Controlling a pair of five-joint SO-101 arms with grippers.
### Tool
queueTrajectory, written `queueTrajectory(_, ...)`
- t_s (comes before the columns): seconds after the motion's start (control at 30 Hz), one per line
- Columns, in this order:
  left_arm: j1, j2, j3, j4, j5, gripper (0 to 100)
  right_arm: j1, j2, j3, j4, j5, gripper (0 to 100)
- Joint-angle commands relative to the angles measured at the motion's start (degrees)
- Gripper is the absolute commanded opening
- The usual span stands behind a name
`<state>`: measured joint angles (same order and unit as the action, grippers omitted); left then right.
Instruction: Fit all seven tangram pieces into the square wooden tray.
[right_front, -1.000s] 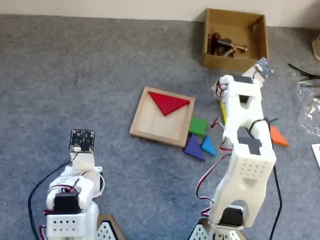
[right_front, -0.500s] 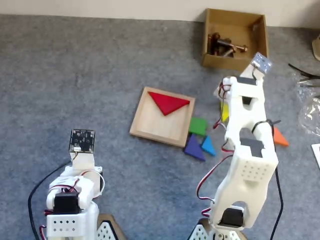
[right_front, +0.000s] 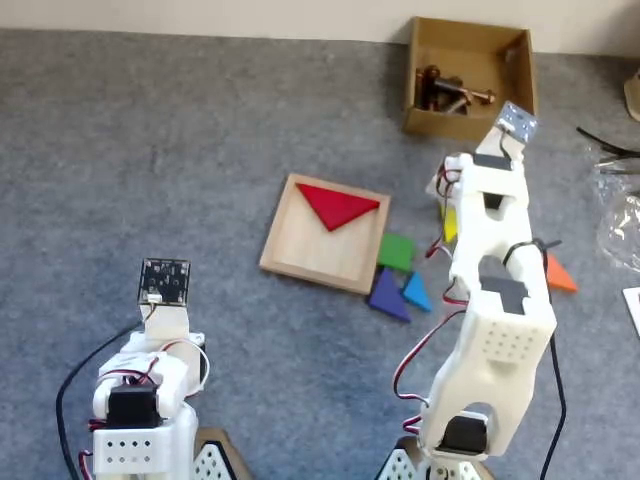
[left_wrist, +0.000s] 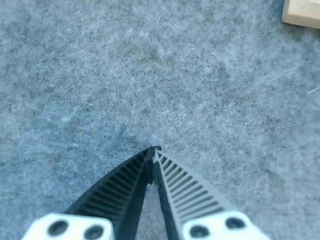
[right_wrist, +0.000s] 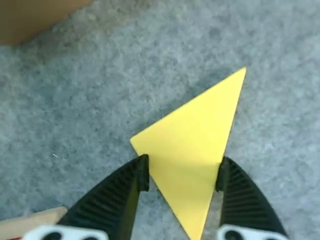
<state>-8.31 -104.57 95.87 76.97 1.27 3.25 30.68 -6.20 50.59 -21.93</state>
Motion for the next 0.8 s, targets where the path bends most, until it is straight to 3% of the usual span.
queueTrajectory(0.0, -0.8, -0.3, 1.3, 0.3, -0.4, 1, 0.8, -1.2, 0.0, -0.5, 0.9, 29.0)
queueTrajectory(0.1, -0.8, -0.3, 1.3, 0.3, -0.4, 1, 1.7, -1.2, 0.0, -0.5, 0.9, 33.6)
queueTrajectory(0.4, -0.8, -0.3, 1.3, 0.3, -0.4, 1, 0.6, -1.3, -3.3, -0.6, 0.3, 33.7)
queueTrajectory(0.57, -0.8, -0.3, 1.3, 0.3, -0.4, 1, 0.0, -1.1, -7.3, -0.6, -8.0, 33.8)
queueTrajectory(0.77, -0.8, -0.3, 1.3, 0.3, -0.4, 1, -2.9, -0.9, -8.0, -1.2, -9.5, 33.8)
